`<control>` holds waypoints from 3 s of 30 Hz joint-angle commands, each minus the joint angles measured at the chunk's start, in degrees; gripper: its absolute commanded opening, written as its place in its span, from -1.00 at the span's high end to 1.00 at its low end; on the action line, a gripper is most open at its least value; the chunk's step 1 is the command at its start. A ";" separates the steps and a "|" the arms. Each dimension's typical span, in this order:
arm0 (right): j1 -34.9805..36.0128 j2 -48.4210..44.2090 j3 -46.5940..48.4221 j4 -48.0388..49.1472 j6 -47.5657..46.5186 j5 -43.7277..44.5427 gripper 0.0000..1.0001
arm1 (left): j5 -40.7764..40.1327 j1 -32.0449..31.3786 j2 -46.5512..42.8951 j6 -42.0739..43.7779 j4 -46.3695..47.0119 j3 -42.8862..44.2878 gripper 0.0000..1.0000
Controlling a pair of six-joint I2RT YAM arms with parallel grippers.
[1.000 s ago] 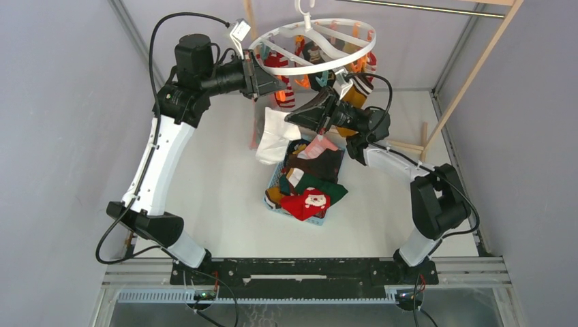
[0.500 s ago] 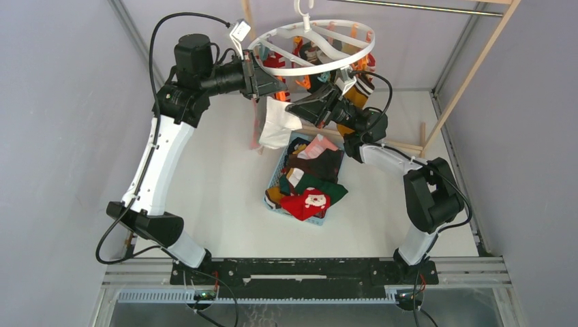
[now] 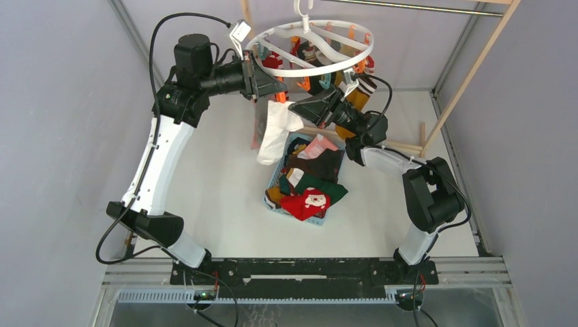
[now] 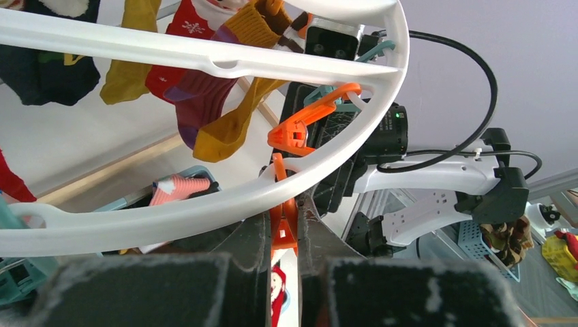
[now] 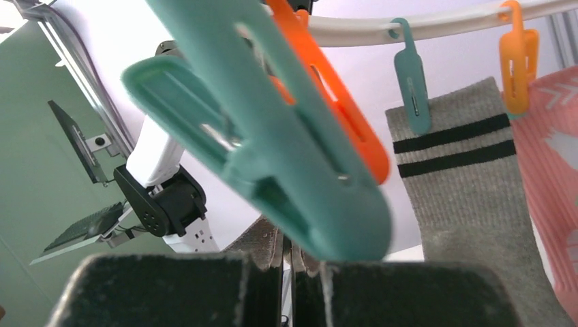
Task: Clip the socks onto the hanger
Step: Clamp the sock onto the hanger.
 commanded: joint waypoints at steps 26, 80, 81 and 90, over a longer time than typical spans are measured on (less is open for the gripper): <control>-1.07 -0.66 4.08 4.56 5.09 -2.34 1.00 | 5.56 0.20 -2.58 -0.26 1.08 -0.48 1.00; 1.35 -2.92 1.74 3.64 2.90 9.31 0.71 | 6.10 2.02 -8.76 1.21 1.97 -11.82 -0.47; 1.42 -3.13 1.65 2.99 2.63 9.15 0.67 | 6.28 2.06 -9.57 1.52 2.28 -13.81 -0.43; 2.58 -8.58 -1.89 -7.78 -4.73 9.55 0.28 | 4.52 2.14 -12.51 3.10 4.73 -22.07 0.42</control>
